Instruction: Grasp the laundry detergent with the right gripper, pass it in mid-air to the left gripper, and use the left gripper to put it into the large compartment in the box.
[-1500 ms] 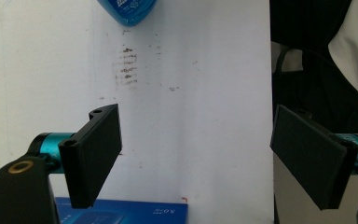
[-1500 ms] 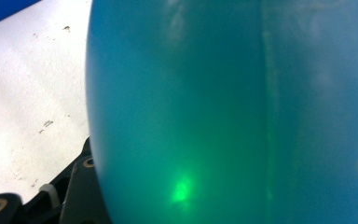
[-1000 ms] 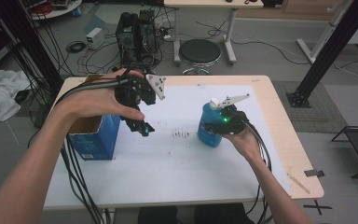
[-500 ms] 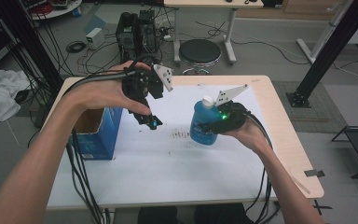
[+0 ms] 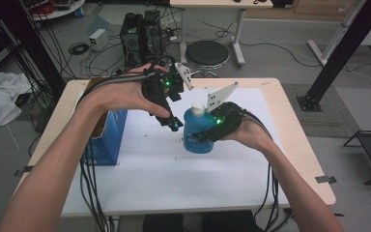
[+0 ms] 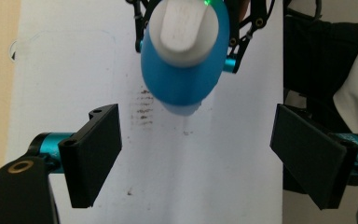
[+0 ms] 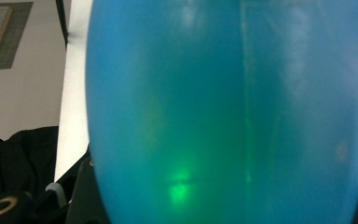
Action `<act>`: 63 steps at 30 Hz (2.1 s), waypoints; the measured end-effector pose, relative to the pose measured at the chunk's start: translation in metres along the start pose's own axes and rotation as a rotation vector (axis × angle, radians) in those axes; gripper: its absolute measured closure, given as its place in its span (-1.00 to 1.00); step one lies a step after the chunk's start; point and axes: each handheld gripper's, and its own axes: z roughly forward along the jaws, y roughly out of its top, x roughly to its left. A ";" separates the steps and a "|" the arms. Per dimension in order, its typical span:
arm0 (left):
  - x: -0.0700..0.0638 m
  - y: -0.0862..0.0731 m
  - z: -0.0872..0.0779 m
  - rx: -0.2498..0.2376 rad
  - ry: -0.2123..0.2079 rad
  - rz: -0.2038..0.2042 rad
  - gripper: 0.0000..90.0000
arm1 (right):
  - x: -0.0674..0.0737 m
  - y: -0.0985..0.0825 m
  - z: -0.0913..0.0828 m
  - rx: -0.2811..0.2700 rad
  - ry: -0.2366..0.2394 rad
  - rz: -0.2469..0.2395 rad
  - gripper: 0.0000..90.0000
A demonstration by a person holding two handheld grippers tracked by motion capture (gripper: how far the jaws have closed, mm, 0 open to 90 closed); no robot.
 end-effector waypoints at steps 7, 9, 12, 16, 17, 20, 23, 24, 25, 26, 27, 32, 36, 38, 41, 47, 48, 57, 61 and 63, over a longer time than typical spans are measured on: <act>0.001 0.006 0.017 0.009 -0.025 0.000 -0.63 | 0.004 0.008 0.006 0.008 0.027 -0.018 0.00; 0.001 0.007 0.022 0.012 -0.033 0.001 -0.63 | 0.003 0.010 0.010 0.000 0.029 -0.045 0.00; 0.002 0.008 0.028 0.024 -0.039 0.014 -0.63 | 0.004 0.011 0.011 -0.003 0.034 -0.044 0.00; 0.002 0.008 0.034 0.016 -0.041 -0.003 -0.63 | 0.011 0.014 0.012 -0.004 0.058 0.032 0.00; 0.002 0.008 0.035 0.016 -0.045 -0.006 -0.63 | 0.011 0.014 0.012 -0.007 0.054 0.033 0.00; 0.003 0.008 0.038 0.022 -0.045 -0.008 -0.62 | 0.011 0.014 0.013 -0.009 0.054 0.033 0.00; 0.003 0.008 0.039 0.022 -0.041 -0.006 -0.62 | 0.011 0.014 0.013 -0.010 0.056 0.034 0.00; 0.003 0.008 0.040 0.022 -0.035 -0.003 -0.62 | 0.011 0.014 0.014 -0.012 0.057 0.033 0.00; 0.003 0.008 0.040 0.022 -0.035 -0.005 -0.62 | 0.011 0.014 0.014 -0.017 0.053 0.030 0.00; 0.003 0.008 0.042 0.024 -0.032 -0.008 -0.59 | 0.011 0.015 0.014 -0.015 0.058 0.025 0.00; 0.003 0.008 0.042 0.024 -0.032 -0.008 -0.59 | 0.011 0.015 0.014 -0.015 0.058 0.025 0.00; 0.004 0.007 0.043 0.026 -0.038 -0.005 -0.51 | 0.012 0.016 0.015 -0.016 0.061 0.025 0.00; 0.004 0.007 0.045 0.024 -0.037 -0.006 -0.49 | 0.013 0.016 0.016 -0.009 0.067 0.037 0.00; 0.004 0.007 0.046 0.029 -0.044 0.000 -0.48 | 0.013 0.016 0.017 -0.010 0.069 0.035 0.00; 0.004 0.007 0.047 0.026 -0.048 -0.001 -0.45 | 0.013 0.016 0.018 -0.006 0.073 0.030 0.00; 0.003 0.007 0.050 0.031 -0.049 0.002 -0.42 | 0.014 0.017 0.018 0.012 0.087 0.048 0.00; 0.004 0.006 0.050 0.028 -0.051 0.002 -0.40 | 0.014 0.017 0.018 0.012 0.088 0.049 0.00; 0.003 0.007 0.050 0.033 -0.048 0.010 -0.33 | 0.015 0.017 0.019 0.018 0.093 0.053 0.00; 0.003 0.006 0.049 0.028 -0.048 0.013 -0.29 | 0.015 0.017 0.019 0.018 0.094 0.048 0.00; 0.003 0.006 0.049 0.032 -0.049 0.013 -0.28 | 0.015 0.017 0.020 0.019 0.096 0.052 0.00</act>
